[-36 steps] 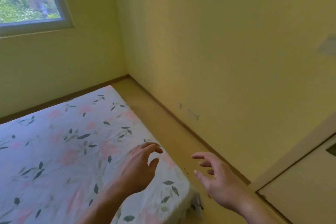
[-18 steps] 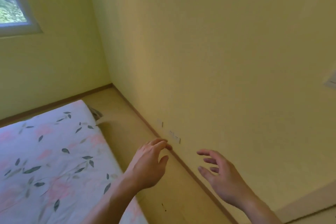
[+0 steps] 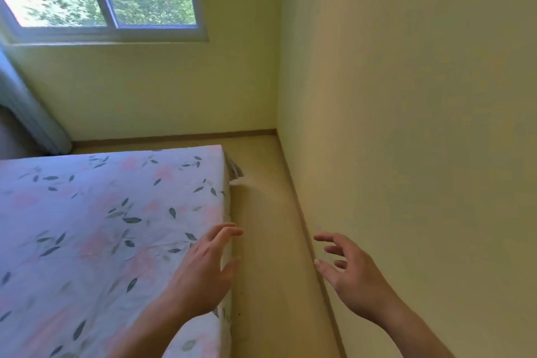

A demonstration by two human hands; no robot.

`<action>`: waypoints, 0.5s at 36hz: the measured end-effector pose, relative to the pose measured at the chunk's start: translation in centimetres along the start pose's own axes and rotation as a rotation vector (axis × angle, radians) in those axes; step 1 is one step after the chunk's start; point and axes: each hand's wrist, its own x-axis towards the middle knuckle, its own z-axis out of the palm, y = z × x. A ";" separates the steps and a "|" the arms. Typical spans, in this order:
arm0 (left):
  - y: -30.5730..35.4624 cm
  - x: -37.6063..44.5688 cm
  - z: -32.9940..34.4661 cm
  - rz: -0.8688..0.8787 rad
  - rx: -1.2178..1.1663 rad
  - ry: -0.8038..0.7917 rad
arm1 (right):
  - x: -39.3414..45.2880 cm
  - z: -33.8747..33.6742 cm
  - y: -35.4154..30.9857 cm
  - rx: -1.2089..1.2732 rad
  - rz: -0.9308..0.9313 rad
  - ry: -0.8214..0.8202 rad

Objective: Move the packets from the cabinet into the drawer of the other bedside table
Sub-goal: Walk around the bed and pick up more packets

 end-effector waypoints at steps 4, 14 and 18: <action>-2.5 3.2 -1.5 -0.141 0.000 0.085 | 7.2 0.4 -2.2 -0.029 -0.127 -0.113; -7.1 20.0 -4.9 -0.208 -0.050 0.182 | 26.9 -0.5 -5.5 -0.067 -0.221 -0.152; -7.2 28.1 -7.0 -0.156 -0.046 0.172 | 33.9 -1.1 -6.4 -0.061 -0.224 -0.137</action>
